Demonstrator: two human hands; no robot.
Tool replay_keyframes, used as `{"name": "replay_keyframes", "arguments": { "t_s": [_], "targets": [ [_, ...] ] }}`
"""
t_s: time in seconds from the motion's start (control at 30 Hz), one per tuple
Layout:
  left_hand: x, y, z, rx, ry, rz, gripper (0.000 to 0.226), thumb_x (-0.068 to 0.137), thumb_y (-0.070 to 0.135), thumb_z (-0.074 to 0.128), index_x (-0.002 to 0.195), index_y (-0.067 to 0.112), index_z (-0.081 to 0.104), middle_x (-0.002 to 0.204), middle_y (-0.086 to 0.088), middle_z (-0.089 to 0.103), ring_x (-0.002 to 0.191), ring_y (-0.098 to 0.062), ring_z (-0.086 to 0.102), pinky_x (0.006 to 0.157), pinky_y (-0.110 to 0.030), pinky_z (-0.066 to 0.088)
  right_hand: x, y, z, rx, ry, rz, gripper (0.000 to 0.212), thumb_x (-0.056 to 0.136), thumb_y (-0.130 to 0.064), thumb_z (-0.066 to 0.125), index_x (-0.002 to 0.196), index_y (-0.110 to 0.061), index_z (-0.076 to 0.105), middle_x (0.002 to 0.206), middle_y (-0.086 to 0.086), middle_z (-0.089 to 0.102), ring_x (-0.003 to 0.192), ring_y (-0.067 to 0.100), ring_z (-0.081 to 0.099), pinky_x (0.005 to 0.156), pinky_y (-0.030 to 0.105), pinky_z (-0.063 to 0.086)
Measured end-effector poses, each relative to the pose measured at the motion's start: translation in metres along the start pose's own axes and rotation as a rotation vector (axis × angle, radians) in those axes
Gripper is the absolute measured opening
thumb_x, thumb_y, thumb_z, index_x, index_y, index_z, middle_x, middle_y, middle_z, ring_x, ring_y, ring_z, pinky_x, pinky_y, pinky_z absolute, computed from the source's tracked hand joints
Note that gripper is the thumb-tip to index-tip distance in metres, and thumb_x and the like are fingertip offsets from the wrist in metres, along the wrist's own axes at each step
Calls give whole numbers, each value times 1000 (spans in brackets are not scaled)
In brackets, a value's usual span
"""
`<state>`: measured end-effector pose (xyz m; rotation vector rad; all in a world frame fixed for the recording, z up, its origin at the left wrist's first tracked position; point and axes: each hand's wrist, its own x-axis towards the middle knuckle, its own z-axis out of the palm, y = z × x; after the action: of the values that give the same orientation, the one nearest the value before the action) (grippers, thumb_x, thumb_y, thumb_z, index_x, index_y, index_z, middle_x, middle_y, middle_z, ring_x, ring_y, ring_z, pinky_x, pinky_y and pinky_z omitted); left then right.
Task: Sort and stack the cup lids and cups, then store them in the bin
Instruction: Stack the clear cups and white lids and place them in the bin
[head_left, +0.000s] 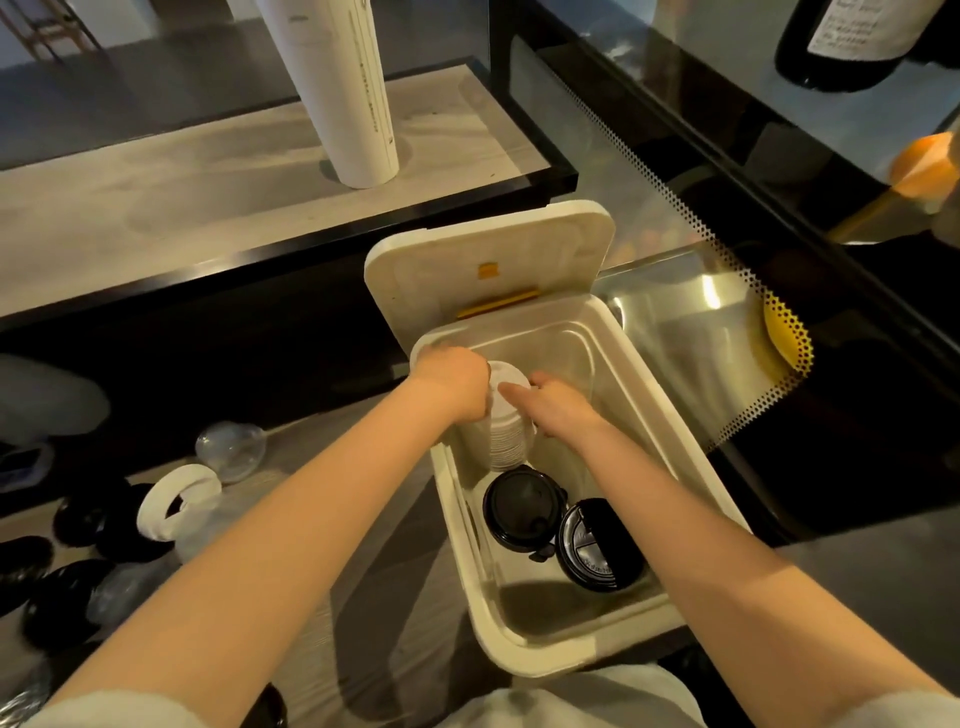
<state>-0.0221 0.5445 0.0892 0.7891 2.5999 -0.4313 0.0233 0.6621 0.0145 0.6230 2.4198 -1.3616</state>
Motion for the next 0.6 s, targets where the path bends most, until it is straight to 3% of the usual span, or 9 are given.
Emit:
{"name": "replay_keyframes", "arguments": {
  "t_s": [0.07,0.23,0.37,0.6],
  "targets": [
    [-3,-9,2,106,13,20,31,95,34,41,110,16,61,100,-5,59,111,-25,49,97,-39,31,-6,-4,3,-105,17,-106,40,90,-46,50,111,-14,62,103,7,65,97,24,60,81,36,47],
    [-7,-18,10,169,28,33,31,95,33,40,105,20,65,103,-1,60,121,-22,36,99,-42,25,-14,-5,5,-81,1,-176,35,94,-42,48,115,-17,62,109,4,66,102,21,58,86,34,46],
    [-10,-18,10,80,111,51,25,93,30,45,106,21,64,105,-2,61,119,-23,39,97,-41,26,-9,-4,-3,-121,-9,-119,41,91,-49,48,114,-17,61,108,4,63,105,23,56,88,36,45],
    [-24,-25,14,-55,271,60,24,90,32,48,102,16,62,105,-5,60,110,-25,46,92,-40,35,-11,-5,-7,-165,-34,-75,53,93,-53,40,125,-14,54,123,9,60,111,26,55,95,39,44]
  ]
}}
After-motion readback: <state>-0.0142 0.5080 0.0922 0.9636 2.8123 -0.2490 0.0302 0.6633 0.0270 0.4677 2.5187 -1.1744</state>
